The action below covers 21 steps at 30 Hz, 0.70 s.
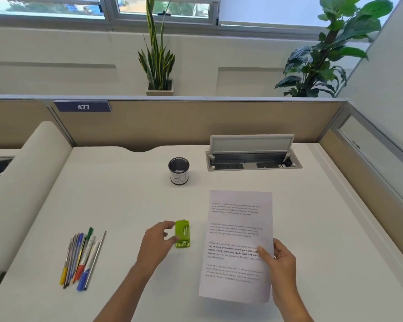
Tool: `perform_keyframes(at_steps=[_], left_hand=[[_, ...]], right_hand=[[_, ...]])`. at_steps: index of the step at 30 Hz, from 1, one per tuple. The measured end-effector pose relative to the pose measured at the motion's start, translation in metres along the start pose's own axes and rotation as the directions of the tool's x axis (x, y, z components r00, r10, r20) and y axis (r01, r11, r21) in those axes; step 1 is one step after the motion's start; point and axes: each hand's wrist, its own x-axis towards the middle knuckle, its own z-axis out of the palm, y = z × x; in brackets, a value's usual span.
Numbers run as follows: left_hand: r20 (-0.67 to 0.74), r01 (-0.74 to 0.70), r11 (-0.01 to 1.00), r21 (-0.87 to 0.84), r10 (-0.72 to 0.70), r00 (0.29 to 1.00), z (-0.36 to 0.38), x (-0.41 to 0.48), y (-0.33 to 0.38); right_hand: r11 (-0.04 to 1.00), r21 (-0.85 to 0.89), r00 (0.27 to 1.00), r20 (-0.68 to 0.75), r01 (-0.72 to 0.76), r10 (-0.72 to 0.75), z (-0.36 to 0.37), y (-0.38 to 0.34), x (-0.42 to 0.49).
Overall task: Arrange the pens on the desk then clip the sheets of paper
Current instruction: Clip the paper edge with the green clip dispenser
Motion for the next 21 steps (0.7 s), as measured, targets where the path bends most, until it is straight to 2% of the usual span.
perform_keyframes(at_steps=[3, 12, 21], left_hand=[[0.085, -0.002, 0.996, 0.085, -0.005, 0.996, 0.000, 0.009, -0.007], [0.216, -0.101, 0.951, 0.291, 0.037, 0.976, 0.006, 0.028, -0.012], [0.224, -0.155, 0.904, 0.398, 0.069, 0.972, 0.017, 0.034, -0.016]], right_hand=[[0.998, -0.063, 1.000, -0.001, -0.022, 0.022, 0.014, 0.011, 0.003], [0.978, -0.198, 0.997, -0.014, -0.072, 0.070, 0.051, 0.031, 0.023], [0.969, -0.225, 0.994, 0.003, -0.107, 0.111, 0.077, 0.035, 0.042]])
